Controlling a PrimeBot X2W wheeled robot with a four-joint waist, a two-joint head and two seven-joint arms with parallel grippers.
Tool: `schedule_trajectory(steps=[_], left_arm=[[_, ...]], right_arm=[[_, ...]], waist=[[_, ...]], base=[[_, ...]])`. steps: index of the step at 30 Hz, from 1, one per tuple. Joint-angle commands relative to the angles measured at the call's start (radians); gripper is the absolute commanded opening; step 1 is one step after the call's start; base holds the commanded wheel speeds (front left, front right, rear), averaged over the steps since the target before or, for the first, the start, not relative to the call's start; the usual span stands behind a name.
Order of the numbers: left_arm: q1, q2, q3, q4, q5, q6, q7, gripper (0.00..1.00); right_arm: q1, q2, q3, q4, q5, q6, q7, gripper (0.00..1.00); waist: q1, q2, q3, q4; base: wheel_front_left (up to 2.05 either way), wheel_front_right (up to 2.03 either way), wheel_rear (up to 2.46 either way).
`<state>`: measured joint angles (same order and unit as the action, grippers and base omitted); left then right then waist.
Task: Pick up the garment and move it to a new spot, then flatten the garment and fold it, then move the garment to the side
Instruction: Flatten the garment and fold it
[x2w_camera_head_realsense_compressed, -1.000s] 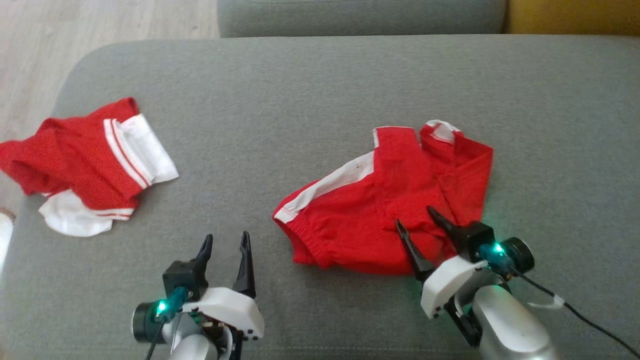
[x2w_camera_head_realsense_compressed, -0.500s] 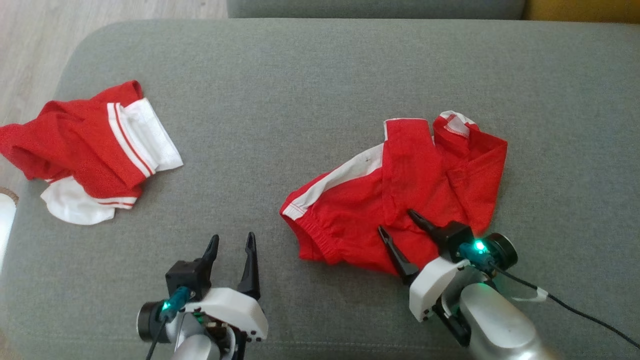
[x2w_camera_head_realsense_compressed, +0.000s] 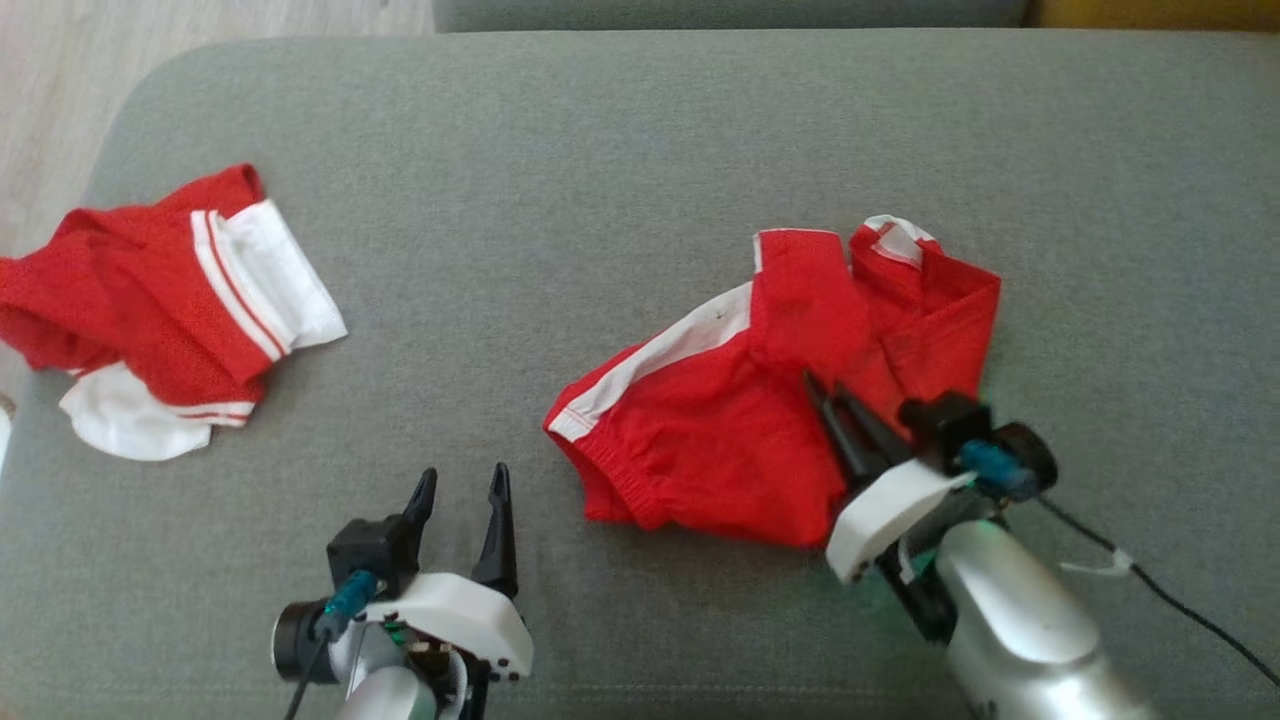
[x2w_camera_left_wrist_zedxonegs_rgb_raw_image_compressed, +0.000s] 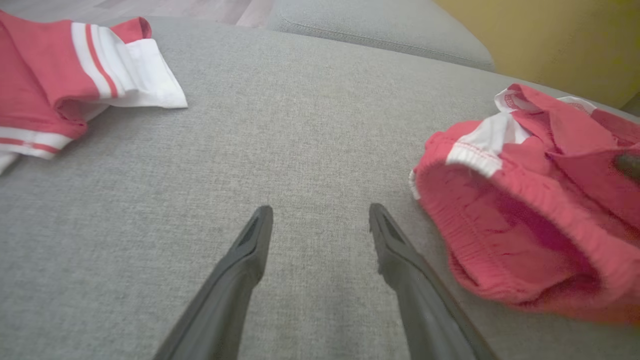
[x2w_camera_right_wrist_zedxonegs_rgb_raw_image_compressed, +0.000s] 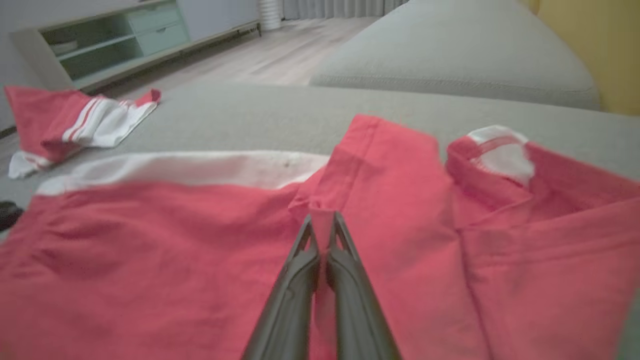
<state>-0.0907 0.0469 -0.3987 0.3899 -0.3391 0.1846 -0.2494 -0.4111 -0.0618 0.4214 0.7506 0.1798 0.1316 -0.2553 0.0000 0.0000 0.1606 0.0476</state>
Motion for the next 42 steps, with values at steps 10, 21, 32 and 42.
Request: schedule_trajectory(steps=[10,21,32,42], left_arm=[[-0.032,0.003,0.060,-0.027,-0.013,-0.017,-0.012,1.00],[-0.040,0.003,0.068,-0.013,-0.006,-0.031,-0.012,1.00],[-0.056,0.003,0.077,-0.054,0.008,-0.002,-0.012,1.00],[-0.085,0.003,0.058,-0.122,-0.007,0.026,-0.012,1.00]], right_arm=[[0.048,-0.005,-0.274,-0.180,0.010,-0.001,-0.006,0.00],[0.157,-0.029,-0.454,-0.065,-0.108,-0.001,-0.006,1.00],[0.120,0.006,-0.472,-0.229,-0.134,-0.001,-0.006,1.00],[0.128,0.011,-0.366,-0.361,-0.073,-0.001,-0.006,1.00]], waist=[[0.0000,0.0000,-0.029,-0.107],[0.0000,0.0000,-0.027,-0.186],[0.0000,0.0000,-0.025,-0.182],[0.0000,0.0000,-0.038,-0.154]], base=[[0.00,0.00,0.00],[0.00,0.00,0.00],[0.00,0.00,0.00],[0.00,0.00,0.00]])
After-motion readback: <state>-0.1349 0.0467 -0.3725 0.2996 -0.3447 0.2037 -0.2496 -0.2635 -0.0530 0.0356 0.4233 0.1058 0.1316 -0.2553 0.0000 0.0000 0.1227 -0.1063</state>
